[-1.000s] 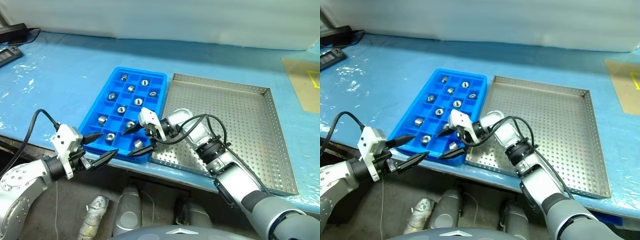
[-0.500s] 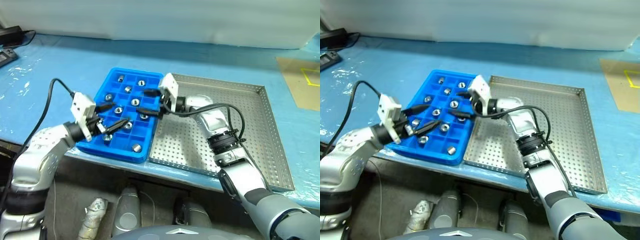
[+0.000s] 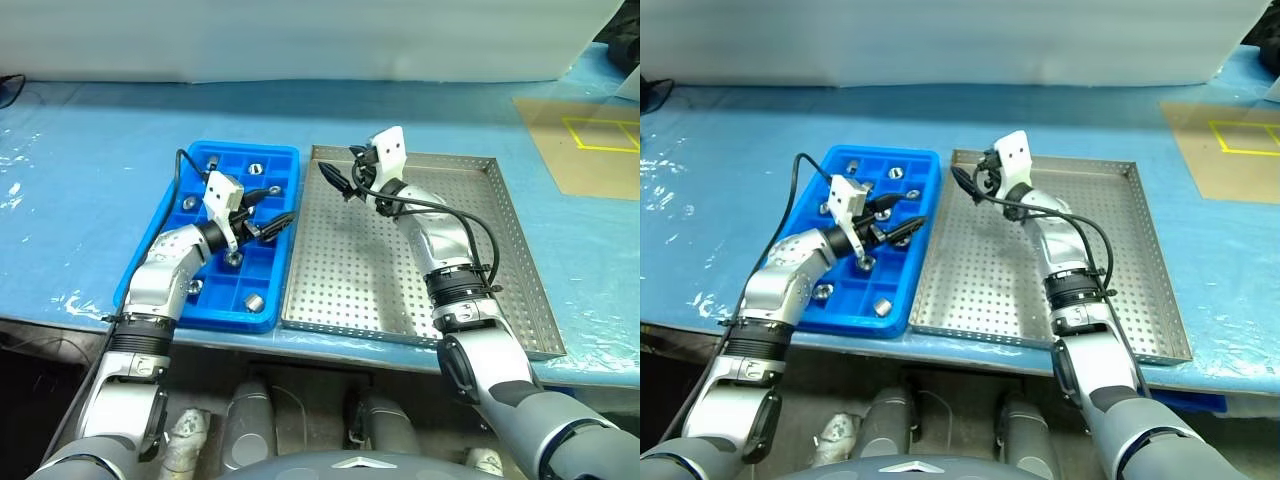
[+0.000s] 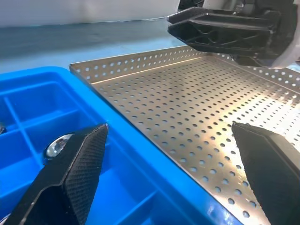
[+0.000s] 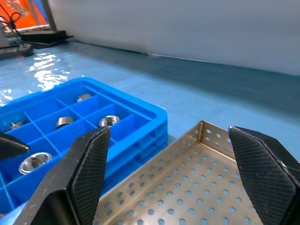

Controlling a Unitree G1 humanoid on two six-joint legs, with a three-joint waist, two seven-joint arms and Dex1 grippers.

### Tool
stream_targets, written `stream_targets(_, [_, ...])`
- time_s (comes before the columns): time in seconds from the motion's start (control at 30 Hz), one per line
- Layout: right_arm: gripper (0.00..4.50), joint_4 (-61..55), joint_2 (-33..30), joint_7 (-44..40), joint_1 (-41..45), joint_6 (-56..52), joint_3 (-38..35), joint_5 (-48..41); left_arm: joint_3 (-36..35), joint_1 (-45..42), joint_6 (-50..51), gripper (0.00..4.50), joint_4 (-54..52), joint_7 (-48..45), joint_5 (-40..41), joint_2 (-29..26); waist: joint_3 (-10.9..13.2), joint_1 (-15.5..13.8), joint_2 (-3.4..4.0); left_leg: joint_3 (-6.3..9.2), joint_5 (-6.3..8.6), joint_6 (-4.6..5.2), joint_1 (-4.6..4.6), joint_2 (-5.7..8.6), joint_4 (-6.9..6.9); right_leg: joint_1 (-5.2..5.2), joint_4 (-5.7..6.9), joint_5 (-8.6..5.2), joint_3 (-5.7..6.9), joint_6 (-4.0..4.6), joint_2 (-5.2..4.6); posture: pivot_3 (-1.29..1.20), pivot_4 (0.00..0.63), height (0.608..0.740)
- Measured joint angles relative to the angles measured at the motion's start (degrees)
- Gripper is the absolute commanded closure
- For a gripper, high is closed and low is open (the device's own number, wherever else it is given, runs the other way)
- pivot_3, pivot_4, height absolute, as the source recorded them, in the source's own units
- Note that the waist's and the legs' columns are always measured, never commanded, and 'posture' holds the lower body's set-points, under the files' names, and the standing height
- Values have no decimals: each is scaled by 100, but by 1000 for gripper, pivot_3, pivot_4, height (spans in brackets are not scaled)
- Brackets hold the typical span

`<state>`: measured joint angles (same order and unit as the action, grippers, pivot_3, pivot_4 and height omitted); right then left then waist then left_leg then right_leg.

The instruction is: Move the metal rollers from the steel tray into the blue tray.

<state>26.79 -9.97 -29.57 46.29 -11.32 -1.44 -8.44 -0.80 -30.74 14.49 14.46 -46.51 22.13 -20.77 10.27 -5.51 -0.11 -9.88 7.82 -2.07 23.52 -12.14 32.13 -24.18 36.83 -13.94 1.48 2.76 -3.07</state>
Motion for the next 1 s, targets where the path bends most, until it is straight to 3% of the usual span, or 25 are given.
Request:
stream_targets(0.2, [359,-129,-275,486,-134,-31,-144,59,-78,-446,-280,0,586,-15,-83,121,0,9,0,0,1,2,-3,6,9,6,0,1,-4,-2,-3,-22,150,740])
stream_targets(0.5, [359,-751,-263,575,-263,-498,-121,-47,-72,-796,-417,0,1012,-1,-240,302,0,28,0,-2,5,9,-4,6,10,7,-1,1,-3,-1,-3,-57,150,740])
stream_targets(1.0, [359,-116,-435,1468,-261,138,178,993,-47,-945,-755,0,1448,281,-579,473,1,29,-1,-2,5,10,-3,9,12,8,-2,2,-4,-1,-5,-50,150,740])
